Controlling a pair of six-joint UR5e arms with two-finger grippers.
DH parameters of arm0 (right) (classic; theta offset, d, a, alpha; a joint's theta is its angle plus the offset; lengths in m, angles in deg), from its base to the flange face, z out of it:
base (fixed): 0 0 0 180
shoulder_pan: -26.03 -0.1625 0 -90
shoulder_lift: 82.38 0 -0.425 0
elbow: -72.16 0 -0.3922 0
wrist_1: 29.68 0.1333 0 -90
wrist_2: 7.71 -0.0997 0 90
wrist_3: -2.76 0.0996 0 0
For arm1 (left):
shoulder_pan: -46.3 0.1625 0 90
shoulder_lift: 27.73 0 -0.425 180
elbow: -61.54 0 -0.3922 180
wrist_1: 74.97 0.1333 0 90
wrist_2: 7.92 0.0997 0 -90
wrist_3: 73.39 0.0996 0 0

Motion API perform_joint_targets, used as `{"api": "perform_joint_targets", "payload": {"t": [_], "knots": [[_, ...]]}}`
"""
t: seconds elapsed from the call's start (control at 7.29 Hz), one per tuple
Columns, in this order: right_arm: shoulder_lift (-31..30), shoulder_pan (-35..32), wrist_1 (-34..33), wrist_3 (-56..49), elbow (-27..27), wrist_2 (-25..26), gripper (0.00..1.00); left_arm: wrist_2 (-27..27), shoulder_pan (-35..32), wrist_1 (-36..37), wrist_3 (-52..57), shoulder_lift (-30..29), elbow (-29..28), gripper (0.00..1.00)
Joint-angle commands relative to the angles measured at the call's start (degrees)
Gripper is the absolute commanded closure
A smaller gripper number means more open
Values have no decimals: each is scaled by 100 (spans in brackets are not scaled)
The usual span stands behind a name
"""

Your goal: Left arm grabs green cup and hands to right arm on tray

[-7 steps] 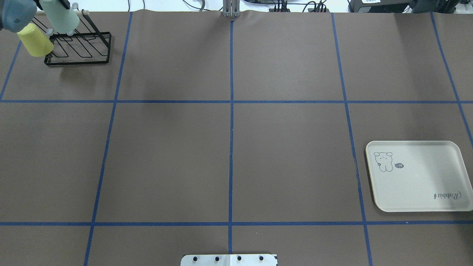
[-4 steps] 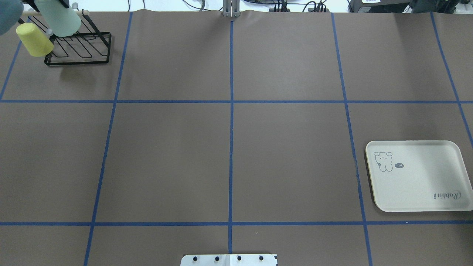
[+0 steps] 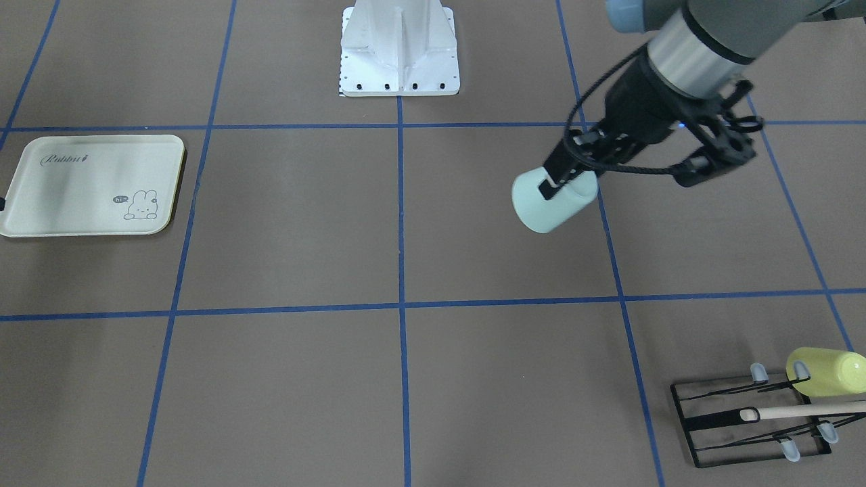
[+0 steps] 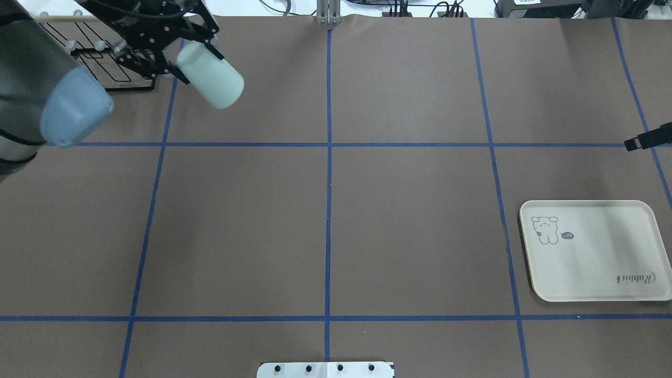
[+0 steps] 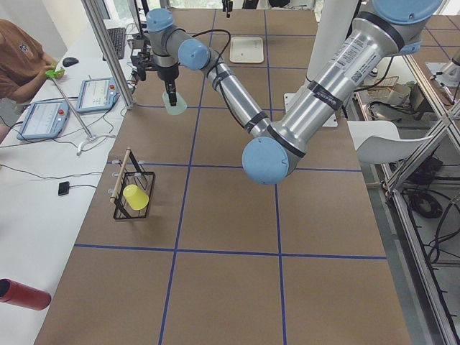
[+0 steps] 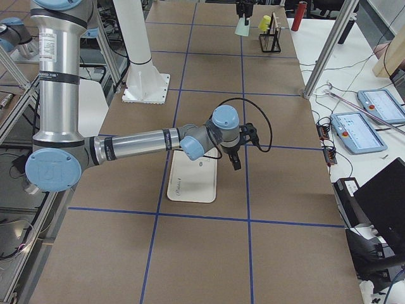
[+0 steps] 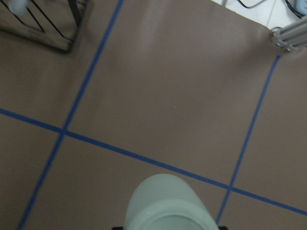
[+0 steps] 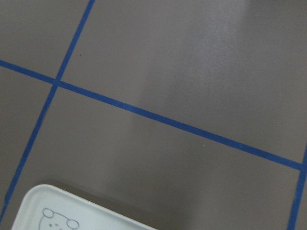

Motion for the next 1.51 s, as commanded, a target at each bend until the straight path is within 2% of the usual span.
{"api": "perform_joint_targets", "payload": {"t": [0.0, 0.14, 0.27, 0.41, 0.69, 0.96, 1.1, 1.37], "knots": [[395, 441, 1061, 2003, 7, -36, 1, 41, 394, -1766, -2033, -3, -69, 100], [449, 678, 1815, 2987, -10, -45, 1, 41, 569, -2416, -2423, -12, -148, 100], [650, 793, 2475, 4067, -62, -341, 1, 50, 649, -3066, -2784, -12, -227, 100], [922, 803, 2829, 4974, -54, -588, 1, 224, 684, -3560, -3222, -73, -323, 100], [1353, 969, 3742, 6627, -54, -652, 1, 1136, 1131, -4938, -4321, -30, -420, 100], [1644, 1067, 4473, 7808, -54, -582, 2, 1489, 1177, -6178, -5646, 136, -509, 100], [1802, 1163, 4946, 8553, -54, -320, 3, 1596, 1177, -6767, -6018, 320, -622, 100], [1909, 2028, 6237, 9952, -97, 1072, 4, 1762, 1177, -7754, -7028, 331, -886, 100]]}}
